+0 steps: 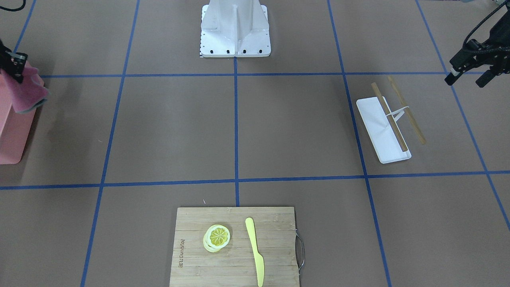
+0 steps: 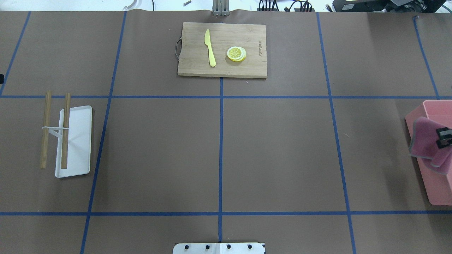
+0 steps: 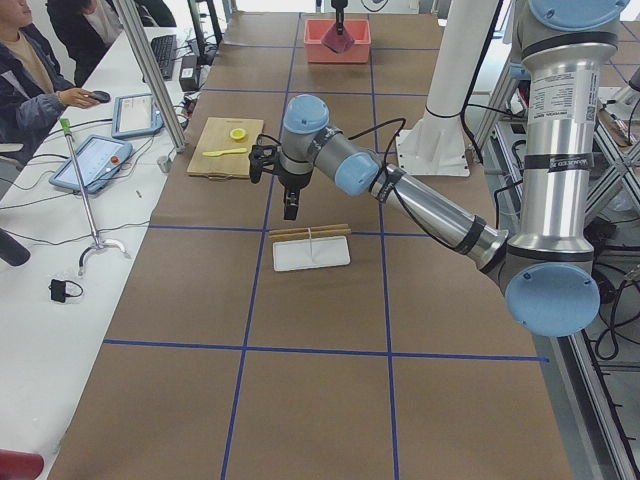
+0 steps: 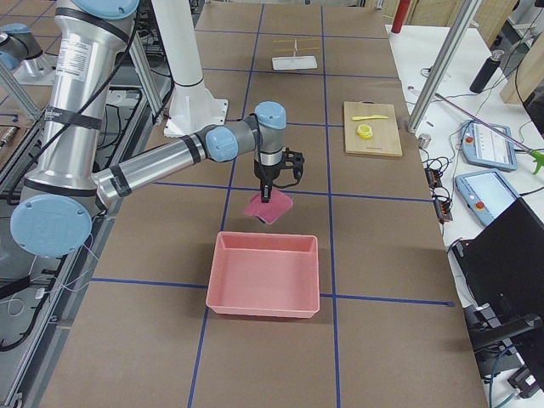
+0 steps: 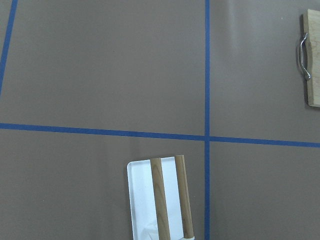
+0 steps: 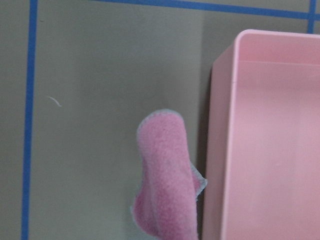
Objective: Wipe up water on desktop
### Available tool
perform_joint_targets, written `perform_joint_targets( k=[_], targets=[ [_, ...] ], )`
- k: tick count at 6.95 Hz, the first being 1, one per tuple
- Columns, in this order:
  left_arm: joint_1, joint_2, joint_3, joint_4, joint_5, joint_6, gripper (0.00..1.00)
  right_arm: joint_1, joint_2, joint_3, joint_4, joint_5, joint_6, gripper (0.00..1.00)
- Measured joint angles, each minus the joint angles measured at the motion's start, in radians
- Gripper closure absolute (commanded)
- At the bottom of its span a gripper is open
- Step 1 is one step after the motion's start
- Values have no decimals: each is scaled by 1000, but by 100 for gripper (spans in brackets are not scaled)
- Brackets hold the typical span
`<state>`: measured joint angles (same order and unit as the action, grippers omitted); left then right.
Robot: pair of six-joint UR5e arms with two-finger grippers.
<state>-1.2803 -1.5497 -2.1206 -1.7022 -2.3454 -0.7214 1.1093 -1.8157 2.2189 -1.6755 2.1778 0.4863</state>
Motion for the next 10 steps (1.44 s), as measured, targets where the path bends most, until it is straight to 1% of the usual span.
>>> perform_joint_targets(
  k=[1, 2, 3, 4, 6, 7, 8, 9, 10],
  targets=[
    [0, 2, 3, 0, 0, 1, 2, 95, -14, -8, -71, 8, -165, 100],
    [1, 4, 9, 0, 2, 6, 2, 174, -22, -38, -130, 7, -327, 100],
    [1, 5, 17, 1, 5, 14, 2, 227, -27, -89, -152, 6, -443, 4],
    [1, 6, 22, 1, 7, 18, 2, 249, -29, -151, -140, 5, -504, 0],
    [-1, 7, 25, 1, 9, 21, 2, 259, -27, -263, -46, 9, -528, 0],
    [-11, 13, 33, 1, 9, 37, 2, 260, -24, -287, -17, 15, -528, 0],
    [-32, 33, 49, 2, 10, 101, 2, 263, -20, -294, -6, 28, -528, 0],
    [-66, 57, 80, 4, 10, 215, 2, 273, -18, -294, 3, 47, -528, 0],
    [-118, 68, 139, 8, 9, 359, 2, 287, -19, -292, 18, 63, -528, 0]
  ],
)
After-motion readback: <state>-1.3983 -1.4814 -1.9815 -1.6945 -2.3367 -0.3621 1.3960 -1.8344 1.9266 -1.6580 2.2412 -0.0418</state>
